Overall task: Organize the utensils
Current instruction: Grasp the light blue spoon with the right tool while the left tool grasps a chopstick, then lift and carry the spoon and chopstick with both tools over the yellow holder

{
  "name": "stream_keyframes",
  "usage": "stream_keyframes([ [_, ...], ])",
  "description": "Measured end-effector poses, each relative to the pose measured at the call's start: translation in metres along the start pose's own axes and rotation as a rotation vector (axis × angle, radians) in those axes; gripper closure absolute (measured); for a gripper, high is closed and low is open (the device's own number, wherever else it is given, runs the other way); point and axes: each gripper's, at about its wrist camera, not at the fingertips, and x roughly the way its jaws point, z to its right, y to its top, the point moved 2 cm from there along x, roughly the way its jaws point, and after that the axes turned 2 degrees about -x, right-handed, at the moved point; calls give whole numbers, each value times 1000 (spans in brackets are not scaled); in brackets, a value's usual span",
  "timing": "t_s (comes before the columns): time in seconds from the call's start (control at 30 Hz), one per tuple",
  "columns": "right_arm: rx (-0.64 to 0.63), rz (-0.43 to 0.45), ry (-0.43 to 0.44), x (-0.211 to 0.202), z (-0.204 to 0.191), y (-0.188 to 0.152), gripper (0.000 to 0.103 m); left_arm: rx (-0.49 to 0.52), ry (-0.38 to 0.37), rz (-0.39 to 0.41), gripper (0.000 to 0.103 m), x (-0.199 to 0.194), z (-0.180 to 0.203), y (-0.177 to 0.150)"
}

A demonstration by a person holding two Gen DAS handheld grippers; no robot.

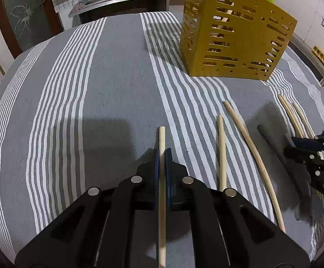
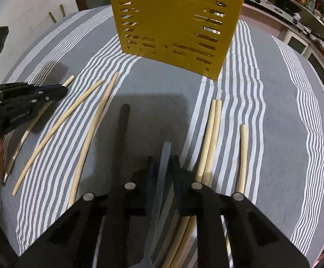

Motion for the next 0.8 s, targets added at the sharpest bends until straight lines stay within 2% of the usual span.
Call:
stream_keyframes([
  [0.33, -26, -23, 16, -1, 0, 17, 96, 51, 19, -26, 99, 1, 4, 4],
  [0.37, -25, -7, 19, -4, 0, 17, 96, 38, -7, -17, 99, -3, 3, 5],
  [0.53, 21, 137, 57, -38, 3, 19, 96, 32, -9, 57, 99, -27, 5, 8],
  [0.63, 49, 234, 83, -64, 7, 18, 96, 25, -36, 134, 99, -52, 8, 11],
  [0.8, 69, 362, 105, -100, 12, 11, 96, 19, -33, 256, 99, -93, 16, 15],
])
